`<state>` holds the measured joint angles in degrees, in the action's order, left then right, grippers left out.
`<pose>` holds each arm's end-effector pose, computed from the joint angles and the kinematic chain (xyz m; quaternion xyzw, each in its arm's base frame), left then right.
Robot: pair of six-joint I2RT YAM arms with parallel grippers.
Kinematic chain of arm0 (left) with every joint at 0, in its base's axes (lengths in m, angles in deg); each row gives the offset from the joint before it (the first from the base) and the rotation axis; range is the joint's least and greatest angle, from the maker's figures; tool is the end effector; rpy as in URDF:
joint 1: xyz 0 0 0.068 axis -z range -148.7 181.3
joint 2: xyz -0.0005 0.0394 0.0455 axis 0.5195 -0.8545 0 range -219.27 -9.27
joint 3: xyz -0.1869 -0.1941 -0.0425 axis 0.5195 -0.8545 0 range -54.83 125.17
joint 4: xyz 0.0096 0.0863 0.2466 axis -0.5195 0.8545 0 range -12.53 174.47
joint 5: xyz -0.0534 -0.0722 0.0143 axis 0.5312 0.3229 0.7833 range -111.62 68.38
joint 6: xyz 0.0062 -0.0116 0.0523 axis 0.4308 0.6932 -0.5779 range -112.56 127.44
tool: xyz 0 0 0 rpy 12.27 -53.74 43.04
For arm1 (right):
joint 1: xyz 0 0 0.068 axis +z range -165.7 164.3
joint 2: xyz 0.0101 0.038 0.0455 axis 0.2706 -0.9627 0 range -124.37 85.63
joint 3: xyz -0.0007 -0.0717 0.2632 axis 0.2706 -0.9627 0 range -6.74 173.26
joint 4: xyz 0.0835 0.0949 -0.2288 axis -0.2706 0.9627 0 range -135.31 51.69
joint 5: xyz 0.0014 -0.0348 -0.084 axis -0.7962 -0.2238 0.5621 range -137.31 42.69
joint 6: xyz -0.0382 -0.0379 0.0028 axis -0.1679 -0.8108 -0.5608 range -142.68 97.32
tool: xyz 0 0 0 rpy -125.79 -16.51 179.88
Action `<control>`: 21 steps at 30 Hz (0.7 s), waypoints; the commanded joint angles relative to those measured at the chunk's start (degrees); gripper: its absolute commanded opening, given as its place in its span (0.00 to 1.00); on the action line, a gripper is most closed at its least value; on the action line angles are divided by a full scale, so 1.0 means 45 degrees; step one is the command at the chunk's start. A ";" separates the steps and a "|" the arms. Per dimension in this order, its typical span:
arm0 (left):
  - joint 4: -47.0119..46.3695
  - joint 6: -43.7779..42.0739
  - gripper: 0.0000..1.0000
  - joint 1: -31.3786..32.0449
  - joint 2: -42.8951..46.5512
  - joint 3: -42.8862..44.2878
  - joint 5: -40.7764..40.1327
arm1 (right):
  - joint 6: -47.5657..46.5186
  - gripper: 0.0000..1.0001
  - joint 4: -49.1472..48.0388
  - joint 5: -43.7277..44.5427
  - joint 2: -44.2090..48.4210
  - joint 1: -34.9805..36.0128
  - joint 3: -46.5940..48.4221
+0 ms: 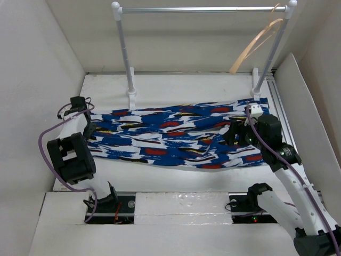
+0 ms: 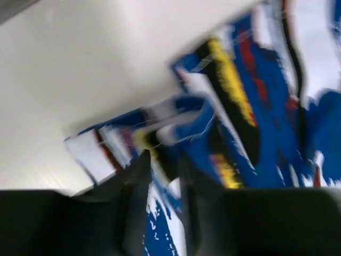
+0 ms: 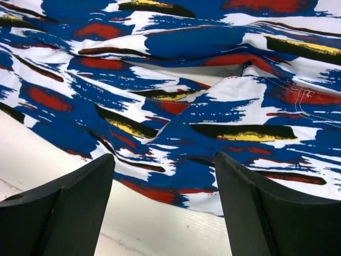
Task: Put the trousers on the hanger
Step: Flatten out the trousers at the center of the board.
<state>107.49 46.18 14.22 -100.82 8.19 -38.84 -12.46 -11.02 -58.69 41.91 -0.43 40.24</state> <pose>0.3099 0.1062 0.2209 -0.4813 0.8221 0.0912 0.2902 0.1561 0.0498 0.3137 -0.0869 0.8632 0.1922 0.4587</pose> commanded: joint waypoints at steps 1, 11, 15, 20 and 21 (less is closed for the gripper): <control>0.0770 0.0337 0.28 -0.0870 0.0499 -0.0392 -0.0903 | -0.0434 0.81 0.0291 -0.0069 0.0497 -0.0169 -0.0262; 0.1513 0.0647 0.79 -0.1590 0.3407 -0.1619 -0.0498 | -0.0962 0.44 0.0467 -0.1788 0.1083 0.0258 -0.0889; 0.0305 0.0863 0.71 -0.3272 0.4308 -0.4135 0.2025 | -0.0884 0.02 0.0545 -0.1710 0.1279 0.0846 -0.1104; -0.0282 0.1019 0.67 -0.3607 0.3822 -0.4883 0.2691 | -0.1040 0.22 0.0974 -0.1671 0.1279 0.1158 -0.0832; -0.0420 0.1097 0.67 -0.3607 0.3705 -0.4904 0.2769 | -0.1040 0.26 0.1014 -0.1671 0.1279 0.1158 -0.0792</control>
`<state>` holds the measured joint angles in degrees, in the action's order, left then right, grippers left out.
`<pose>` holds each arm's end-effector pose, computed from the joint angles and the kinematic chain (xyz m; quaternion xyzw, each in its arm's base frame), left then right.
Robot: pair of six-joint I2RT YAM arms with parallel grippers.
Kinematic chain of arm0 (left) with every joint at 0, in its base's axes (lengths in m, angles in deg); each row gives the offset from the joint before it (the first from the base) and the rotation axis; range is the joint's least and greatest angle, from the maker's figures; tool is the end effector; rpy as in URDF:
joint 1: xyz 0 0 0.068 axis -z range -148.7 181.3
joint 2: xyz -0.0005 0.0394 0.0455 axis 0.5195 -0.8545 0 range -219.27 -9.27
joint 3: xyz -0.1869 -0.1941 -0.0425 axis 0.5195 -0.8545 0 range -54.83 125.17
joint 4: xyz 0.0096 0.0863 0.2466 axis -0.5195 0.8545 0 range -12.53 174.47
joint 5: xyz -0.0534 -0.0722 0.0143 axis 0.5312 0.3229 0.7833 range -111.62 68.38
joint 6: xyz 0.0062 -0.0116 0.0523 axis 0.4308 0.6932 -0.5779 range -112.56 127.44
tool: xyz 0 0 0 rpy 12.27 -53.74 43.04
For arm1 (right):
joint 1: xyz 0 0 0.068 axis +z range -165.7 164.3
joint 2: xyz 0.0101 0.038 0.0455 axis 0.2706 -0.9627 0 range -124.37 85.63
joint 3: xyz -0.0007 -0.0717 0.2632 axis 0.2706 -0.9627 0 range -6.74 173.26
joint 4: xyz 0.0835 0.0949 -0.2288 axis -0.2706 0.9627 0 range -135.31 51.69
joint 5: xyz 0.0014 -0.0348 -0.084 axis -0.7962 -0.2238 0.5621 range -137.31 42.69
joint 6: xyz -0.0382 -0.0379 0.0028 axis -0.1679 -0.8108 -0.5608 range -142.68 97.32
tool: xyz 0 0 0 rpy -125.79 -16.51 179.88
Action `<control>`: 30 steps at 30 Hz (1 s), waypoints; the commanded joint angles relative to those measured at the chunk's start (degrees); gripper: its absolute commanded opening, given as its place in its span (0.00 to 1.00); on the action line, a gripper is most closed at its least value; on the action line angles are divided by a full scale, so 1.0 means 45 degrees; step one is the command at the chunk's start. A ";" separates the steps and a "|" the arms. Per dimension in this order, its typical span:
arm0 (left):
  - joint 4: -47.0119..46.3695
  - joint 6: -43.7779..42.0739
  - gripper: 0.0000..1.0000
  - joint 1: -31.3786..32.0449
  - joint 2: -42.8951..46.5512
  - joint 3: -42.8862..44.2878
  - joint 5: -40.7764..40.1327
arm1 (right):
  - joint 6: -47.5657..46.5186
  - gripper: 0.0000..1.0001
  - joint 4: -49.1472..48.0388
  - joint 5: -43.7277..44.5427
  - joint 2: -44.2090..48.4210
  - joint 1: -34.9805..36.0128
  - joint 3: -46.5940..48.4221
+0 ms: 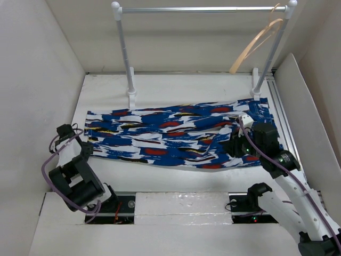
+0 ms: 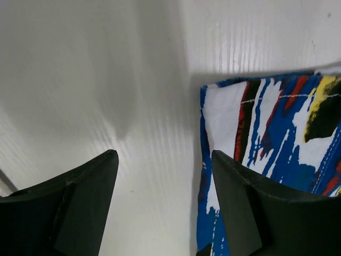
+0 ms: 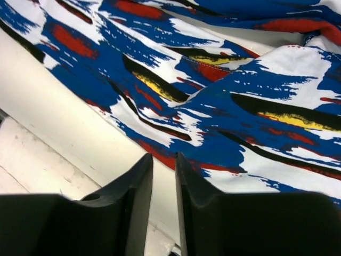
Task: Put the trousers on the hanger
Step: Flatten out the trousers at the center of the board, then fold the trousers at the center of the board.
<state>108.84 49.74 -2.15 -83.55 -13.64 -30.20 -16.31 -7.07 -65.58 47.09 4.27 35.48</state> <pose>0.1920 0.1331 0.1856 -0.6101 0.7575 0.0557 0.2253 0.1306 0.0592 0.2925 -0.1768 0.8591 0.2414 0.4152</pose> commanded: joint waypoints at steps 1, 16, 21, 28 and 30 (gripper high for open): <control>-0.0780 0.0403 0.66 0.0031 -0.0269 -0.0052 0.1045 | -0.0205 0.31 0.0193 -0.0160 0.0089 0.0114 0.0267; -0.1525 -0.0356 0.00 0.0031 -0.1135 0.0962 0.0936 | 0.1357 0.64 0.1403 0.2181 -0.0007 -0.0334 -0.0006; -0.0728 -0.1159 0.00 0.0031 0.0687 0.1704 -0.0046 | 0.2158 0.59 0.1892 0.3627 -0.0690 -0.1818 0.0303; -0.0117 -0.0147 0.00 -0.0554 0.2812 0.0691 0.1491 | 0.3522 0.61 0.3571 0.6573 -0.2175 -0.3088 0.2102; -0.0059 0.0304 0.00 -0.0361 0.3398 0.0593 0.1828 | 0.4033 0.61 0.3496 0.6832 -0.3030 -0.3749 0.1928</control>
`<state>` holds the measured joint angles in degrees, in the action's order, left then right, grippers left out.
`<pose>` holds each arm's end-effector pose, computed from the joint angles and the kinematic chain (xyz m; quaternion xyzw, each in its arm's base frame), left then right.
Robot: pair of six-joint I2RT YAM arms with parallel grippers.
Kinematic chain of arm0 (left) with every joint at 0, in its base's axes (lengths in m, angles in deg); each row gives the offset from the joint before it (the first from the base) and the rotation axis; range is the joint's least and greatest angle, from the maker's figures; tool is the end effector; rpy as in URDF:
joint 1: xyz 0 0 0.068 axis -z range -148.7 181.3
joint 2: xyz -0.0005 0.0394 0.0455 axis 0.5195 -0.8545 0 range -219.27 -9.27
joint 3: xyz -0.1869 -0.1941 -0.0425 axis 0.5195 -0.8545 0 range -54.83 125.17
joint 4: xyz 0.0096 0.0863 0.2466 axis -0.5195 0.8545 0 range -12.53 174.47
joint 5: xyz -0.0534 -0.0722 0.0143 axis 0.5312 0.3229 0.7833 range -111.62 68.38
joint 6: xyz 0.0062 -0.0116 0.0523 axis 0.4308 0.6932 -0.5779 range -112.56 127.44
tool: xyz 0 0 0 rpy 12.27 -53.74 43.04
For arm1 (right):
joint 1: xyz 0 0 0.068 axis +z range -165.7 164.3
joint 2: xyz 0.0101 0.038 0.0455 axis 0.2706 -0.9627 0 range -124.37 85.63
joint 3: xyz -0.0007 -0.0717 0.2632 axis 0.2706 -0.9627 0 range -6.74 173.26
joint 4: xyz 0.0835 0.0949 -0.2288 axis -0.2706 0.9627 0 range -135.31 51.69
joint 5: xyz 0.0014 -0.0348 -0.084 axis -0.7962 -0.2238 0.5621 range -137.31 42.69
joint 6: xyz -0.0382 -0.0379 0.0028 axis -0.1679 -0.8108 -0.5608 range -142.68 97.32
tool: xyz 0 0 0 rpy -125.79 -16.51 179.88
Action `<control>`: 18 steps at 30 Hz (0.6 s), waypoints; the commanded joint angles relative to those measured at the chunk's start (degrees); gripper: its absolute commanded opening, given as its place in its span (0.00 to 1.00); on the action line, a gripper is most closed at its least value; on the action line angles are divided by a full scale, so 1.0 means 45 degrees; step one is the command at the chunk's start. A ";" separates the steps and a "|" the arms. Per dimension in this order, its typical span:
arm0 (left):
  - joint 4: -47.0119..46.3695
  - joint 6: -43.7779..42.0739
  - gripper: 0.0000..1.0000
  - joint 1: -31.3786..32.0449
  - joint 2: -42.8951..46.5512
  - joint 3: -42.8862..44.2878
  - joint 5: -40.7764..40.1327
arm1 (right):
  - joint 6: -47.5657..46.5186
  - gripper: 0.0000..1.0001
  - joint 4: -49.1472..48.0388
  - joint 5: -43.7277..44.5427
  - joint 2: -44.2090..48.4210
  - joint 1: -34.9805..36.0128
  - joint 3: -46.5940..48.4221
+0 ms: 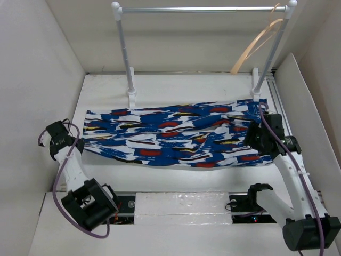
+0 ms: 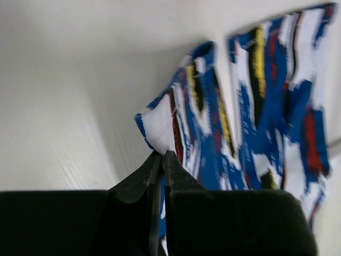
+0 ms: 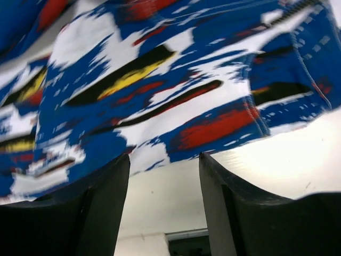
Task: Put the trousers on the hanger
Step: Fold the trousers at the center of the board.
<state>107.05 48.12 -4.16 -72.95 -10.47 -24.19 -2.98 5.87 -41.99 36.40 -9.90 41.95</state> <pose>0.1832 0.1324 0.2431 -0.5835 0.7322 0.0050 0.3514 0.1605 0.0129 0.2853 0.1293 0.9349 0.0295 0.3291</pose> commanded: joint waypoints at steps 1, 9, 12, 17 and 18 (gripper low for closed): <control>0.0263 0.0878 0.00 0.0223 0.1181 -0.0189 0.1382 | 0.1225 0.59 0.0503 0.1494 -0.0951 -0.1650 0.0315; -0.0634 0.2030 0.00 0.1142 0.2665 -0.0715 0.3556 | 0.2534 0.54 -0.2032 -0.0282 -0.3629 -0.8200 -0.1442; -0.0929 0.2189 0.00 0.1142 0.2725 -0.0951 0.4281 | 0.3004 0.54 -0.2270 0.0241 -0.4039 -0.8768 -0.1464; -0.0832 0.1818 0.00 0.1318 0.2647 -0.0796 0.3560 | 0.2440 0.57 -0.2817 0.0166 -0.4993 -0.9335 -0.1522; -0.0813 0.1779 0.00 0.1318 0.2609 -0.0756 0.3462 | 0.2225 0.56 -0.3379 -0.0376 -0.5268 -0.9452 -0.1542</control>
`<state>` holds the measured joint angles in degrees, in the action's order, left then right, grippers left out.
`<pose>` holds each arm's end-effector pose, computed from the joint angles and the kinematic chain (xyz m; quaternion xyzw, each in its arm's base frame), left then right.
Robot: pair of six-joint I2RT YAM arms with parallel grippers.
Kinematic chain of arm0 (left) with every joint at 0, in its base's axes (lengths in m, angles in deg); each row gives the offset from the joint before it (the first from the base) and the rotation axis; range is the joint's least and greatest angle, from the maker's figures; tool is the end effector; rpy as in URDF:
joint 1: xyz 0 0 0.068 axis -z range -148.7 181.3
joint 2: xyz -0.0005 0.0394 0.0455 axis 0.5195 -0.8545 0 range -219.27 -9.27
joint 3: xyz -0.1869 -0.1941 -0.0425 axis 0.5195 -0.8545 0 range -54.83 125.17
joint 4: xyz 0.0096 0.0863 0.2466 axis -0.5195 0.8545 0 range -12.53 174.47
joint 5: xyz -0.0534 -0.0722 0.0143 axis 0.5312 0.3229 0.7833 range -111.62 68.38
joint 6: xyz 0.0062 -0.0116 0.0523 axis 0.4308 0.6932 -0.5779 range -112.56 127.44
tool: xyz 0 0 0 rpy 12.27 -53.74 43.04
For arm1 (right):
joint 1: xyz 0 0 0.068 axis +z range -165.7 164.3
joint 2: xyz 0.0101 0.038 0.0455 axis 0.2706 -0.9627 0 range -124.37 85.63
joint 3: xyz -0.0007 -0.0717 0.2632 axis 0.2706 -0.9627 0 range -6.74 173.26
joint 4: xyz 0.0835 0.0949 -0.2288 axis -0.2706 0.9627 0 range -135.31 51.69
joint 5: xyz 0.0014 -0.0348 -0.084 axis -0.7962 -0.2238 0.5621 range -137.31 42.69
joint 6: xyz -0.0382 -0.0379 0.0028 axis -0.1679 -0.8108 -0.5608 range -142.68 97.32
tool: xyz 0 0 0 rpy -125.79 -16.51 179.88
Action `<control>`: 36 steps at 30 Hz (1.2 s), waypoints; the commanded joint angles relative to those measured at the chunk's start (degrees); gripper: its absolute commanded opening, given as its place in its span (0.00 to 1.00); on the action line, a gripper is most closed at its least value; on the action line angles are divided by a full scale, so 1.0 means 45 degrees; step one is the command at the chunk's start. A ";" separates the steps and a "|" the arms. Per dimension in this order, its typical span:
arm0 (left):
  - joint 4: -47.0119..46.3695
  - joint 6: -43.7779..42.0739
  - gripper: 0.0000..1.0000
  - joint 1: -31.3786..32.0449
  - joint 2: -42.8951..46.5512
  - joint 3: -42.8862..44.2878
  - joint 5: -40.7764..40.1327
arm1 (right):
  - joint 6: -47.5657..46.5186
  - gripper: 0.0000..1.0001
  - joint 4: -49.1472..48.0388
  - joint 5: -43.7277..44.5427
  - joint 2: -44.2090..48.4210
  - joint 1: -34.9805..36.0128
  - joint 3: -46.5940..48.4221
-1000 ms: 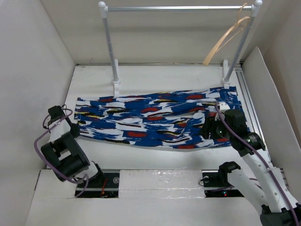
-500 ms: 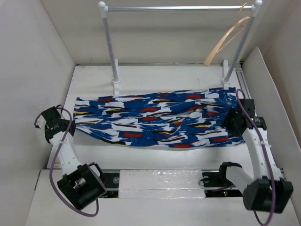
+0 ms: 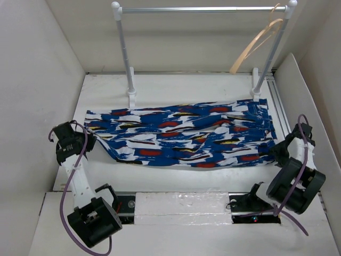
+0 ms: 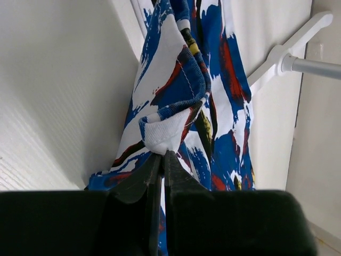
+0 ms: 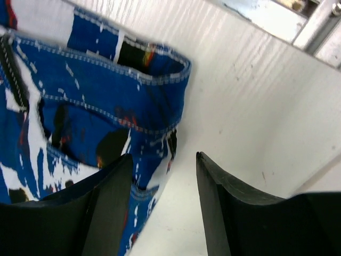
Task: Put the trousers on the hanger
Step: Fold the trousers at the center of the board.
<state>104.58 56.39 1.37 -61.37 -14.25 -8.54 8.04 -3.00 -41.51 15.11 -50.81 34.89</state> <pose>0.1729 0.0902 0.2638 -0.5307 0.7229 -0.1724 0.4076 0.1703 -0.1243 0.1930 0.5424 0.8226 -0.0562 0.1611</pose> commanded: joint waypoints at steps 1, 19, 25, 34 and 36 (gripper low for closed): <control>-0.0264 -0.0038 0.00 0.0089 0.0034 0.0142 -0.0171 | -0.0438 0.57 -0.1567 -0.0663 -0.0830 -0.0477 0.0066; 0.2683 -0.0075 0.00 -0.0303 -0.1623 0.5332 -0.4014 | -0.2217 0.00 0.1886 0.0974 0.0045 0.0010 0.3283; 0.2940 -0.0038 0.00 -0.0028 -0.3479 0.7350 -0.4334 | -0.2820 0.00 0.2710 0.1915 -0.0265 0.0595 0.5043; 0.1926 0.0157 0.00 -0.0028 -0.5728 0.6844 -0.4118 | -0.2940 0.00 0.2473 0.2771 -0.4284 0.3328 1.0216; 0.1437 0.0216 0.00 -0.0028 -0.5670 0.6472 -0.4428 | -0.2959 0.00 0.2980 0.3279 -0.5436 0.3934 1.2065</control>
<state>115.99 56.54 1.96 -88.97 15.60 -24.08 -4.22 11.23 -33.90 -5.11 -35.43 79.93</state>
